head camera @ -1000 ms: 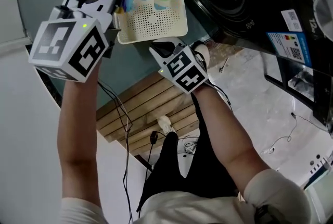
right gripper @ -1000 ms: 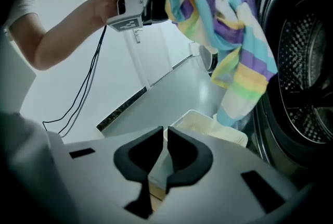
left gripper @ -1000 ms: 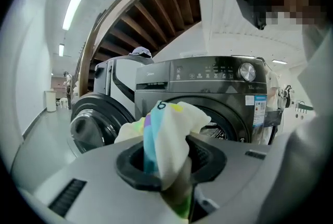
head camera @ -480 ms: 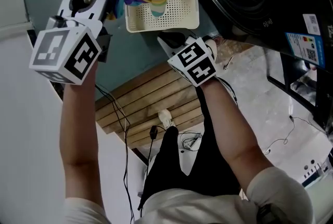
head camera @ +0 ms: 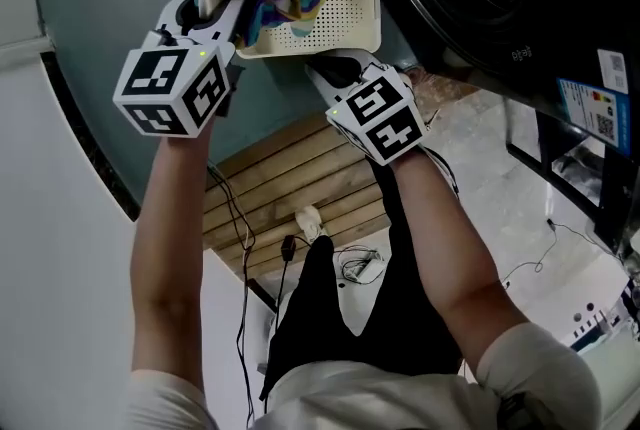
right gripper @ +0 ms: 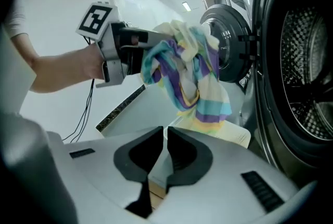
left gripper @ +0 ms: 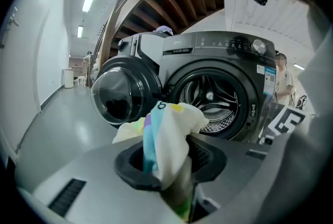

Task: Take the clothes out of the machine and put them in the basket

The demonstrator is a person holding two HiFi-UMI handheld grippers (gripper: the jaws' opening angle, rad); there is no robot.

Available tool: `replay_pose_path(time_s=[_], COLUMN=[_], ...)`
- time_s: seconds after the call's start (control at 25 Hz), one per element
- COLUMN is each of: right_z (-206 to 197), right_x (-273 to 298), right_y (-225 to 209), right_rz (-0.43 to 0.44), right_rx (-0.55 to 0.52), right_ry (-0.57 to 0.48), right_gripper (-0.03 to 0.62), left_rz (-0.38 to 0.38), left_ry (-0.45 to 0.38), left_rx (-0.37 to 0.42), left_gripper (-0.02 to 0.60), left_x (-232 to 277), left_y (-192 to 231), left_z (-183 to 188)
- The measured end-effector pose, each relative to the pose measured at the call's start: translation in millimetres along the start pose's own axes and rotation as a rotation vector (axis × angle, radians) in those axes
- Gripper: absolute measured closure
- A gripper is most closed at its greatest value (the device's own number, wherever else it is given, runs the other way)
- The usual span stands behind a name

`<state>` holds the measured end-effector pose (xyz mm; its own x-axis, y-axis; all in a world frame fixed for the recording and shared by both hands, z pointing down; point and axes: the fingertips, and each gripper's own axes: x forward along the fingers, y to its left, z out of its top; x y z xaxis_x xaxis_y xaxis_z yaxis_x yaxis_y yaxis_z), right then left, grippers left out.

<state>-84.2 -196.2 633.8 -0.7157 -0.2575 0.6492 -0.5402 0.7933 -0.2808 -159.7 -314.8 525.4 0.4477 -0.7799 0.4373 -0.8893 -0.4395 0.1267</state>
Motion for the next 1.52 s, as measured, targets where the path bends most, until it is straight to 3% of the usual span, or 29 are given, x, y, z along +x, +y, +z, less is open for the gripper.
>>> replay_pose_path(time_s=[0.6, 0.72, 0.8, 1.08, 1.52], right_z=[11, 8, 6, 8, -3], right_x=[-11, -15, -16, -21, -17], right_y=[-47, -54, -57, -63, -39], right_rz=[-0.009, -0.01, -0.007, -0.011, 0.003], right_rx=[0.031, 0.03, 0.027, 0.029, 0.012], right_ry=[0.015, 0.026, 0.03, 0.012, 0.011], right_gripper=[0.565, 0.565, 0.565, 0.565, 0.565], left_rz=[0.017, 0.065, 0.102, 0.108, 0.083], left_ry=[0.32, 0.409, 0.466, 0.484, 0.418], left_rx=[-0.075, -0.098, -0.098, -0.085, -0.072], left_gripper=[0.438, 0.393, 0.325, 0.316, 0.318], left_x=[109, 124, 126, 113, 68], left_y=[17, 26, 33, 30, 15], left_z=[-178, -212, -229, -242, -206])
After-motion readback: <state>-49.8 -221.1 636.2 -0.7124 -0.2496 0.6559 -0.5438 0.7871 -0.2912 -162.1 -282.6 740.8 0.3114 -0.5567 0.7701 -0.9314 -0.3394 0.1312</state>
